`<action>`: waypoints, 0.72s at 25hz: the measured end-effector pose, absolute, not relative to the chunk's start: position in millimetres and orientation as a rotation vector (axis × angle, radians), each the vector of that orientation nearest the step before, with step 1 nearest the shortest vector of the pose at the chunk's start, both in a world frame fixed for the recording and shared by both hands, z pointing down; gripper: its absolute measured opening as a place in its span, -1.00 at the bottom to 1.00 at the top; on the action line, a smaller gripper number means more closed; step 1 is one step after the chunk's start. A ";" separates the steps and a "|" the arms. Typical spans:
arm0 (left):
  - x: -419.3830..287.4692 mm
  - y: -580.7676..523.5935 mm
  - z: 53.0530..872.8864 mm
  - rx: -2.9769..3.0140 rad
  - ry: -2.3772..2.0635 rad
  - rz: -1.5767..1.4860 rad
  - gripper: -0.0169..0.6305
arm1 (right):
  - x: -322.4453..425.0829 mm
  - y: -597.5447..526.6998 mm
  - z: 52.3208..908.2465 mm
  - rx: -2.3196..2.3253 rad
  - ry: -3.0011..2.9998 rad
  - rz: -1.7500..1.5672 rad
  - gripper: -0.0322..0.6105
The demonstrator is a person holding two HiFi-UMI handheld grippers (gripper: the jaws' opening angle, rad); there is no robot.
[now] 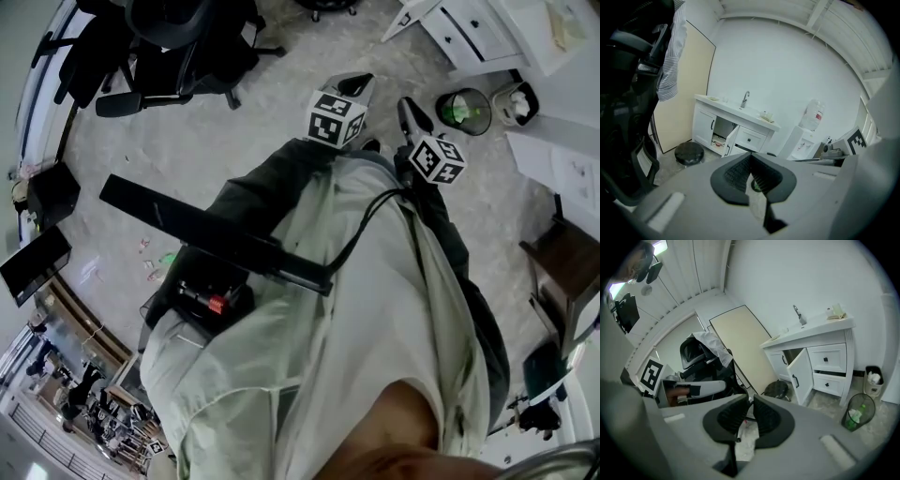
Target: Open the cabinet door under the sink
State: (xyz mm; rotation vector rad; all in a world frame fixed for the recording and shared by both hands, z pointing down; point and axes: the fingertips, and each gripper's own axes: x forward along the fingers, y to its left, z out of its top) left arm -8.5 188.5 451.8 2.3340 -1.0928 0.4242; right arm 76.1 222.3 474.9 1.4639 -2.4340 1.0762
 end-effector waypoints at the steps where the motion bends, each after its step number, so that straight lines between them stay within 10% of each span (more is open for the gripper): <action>1: -6.3 189.6 452.1 2.332 -1.093 0.425 -0.92 | 78.5 223.6 475.2 1.461 -2.434 1.078 -0.77; 18: 40.6 208.2 458.1 2.357 -1.031 0.453 -0.92 | 115.5 246.3 477.9 1.455 -2.437 1.077 -0.86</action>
